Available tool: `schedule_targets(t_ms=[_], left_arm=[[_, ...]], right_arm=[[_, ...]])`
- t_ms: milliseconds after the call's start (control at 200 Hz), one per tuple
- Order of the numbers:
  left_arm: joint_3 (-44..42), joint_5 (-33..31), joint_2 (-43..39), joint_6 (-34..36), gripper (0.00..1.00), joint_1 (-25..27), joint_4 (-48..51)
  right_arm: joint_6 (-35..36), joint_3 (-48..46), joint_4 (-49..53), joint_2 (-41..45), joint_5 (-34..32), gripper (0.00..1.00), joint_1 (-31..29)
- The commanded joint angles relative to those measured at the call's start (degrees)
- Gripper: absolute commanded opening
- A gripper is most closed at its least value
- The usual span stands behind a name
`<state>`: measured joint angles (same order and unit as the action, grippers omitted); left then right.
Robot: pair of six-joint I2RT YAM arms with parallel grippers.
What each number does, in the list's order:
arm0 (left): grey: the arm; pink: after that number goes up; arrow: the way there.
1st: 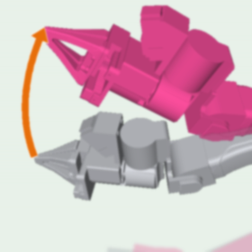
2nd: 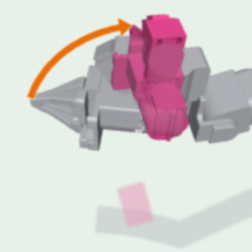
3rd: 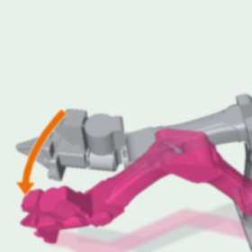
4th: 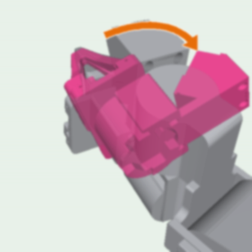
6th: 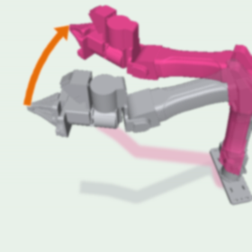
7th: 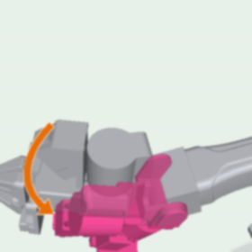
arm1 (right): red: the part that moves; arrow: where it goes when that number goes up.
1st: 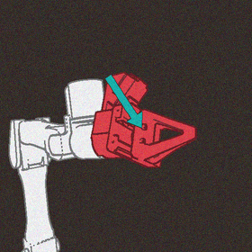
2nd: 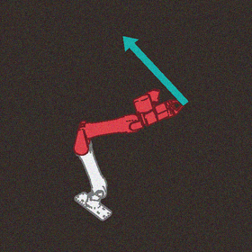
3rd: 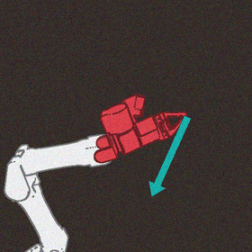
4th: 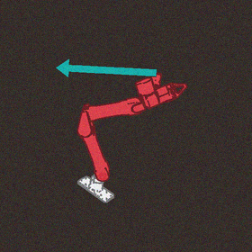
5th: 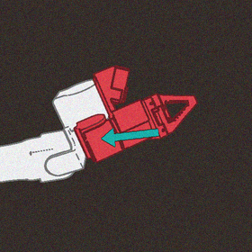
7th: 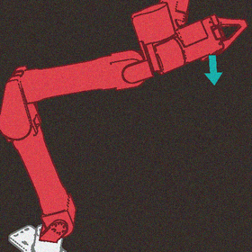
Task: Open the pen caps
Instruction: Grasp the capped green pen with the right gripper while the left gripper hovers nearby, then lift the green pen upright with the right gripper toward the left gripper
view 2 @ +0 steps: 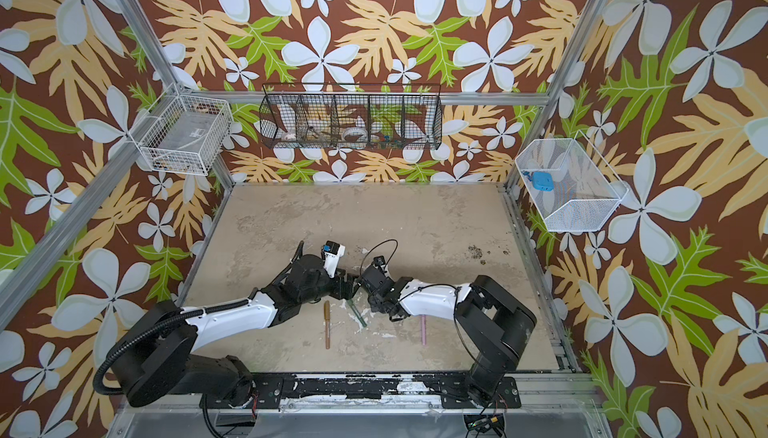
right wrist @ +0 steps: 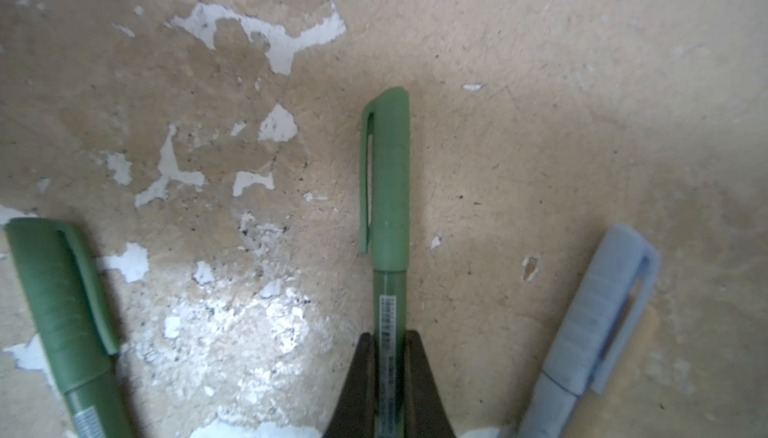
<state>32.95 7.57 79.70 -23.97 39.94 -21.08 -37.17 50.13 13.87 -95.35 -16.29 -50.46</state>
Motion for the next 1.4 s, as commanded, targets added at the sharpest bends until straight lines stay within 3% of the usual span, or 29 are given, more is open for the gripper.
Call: schedule_targets(t_ms=[0, 95, 240, 360, 586, 726, 1046, 1396], left_arm=[[-0.75, 2.73, -1.00, -2.14, 0.86, -0.73, -2.21], [-3.74, 8.20, -3.60, -6.82, 0.86, -2.34, -7.82], [-8.66, 13.62, -6.99, -12.43, 0.87, -4.57, -17.46], [-11.01, 15.46, -7.94, -14.00, 0.86, -5.14, -23.83], [-15.05, 18.33, -10.44, -16.39, 0.87, -7.27, -32.83], [-16.71, 22.02, -9.07, -20.40, 0.87, -7.73, -40.35], [-16.43, 24.54, -3.18, -22.49, 0.83, -9.01, -45.29], [-18.19, 30.58, 4.40, -29.75, 0.80, -9.00, -66.30]], right_arm=[[1.64, 0.92, 0.81, 2.49, 0.86, 0.07, 1.40], [3.72, 1.03, 0.27, 5.93, 2.65, 0.06, 2.99], [9.50, -1.16, -5.14, 11.75, 10.67, 0.06, 6.77], [13.86, -2.95, -9.89, 15.92, 16.37, 0.04, 8.90], [15.73, -5.86, -15.91, 18.51, 23.83, 0.03, 9.98], [18.30, -9.64, -21.74, 19.95, 28.37, 0.03, 9.94], [20.56, -16.11, -27.77, 26.78, 31.65, 0.01, 9.94], [20.61, -17.79, -32.68, 27.35, 42.17, 0.01, 9.94]])
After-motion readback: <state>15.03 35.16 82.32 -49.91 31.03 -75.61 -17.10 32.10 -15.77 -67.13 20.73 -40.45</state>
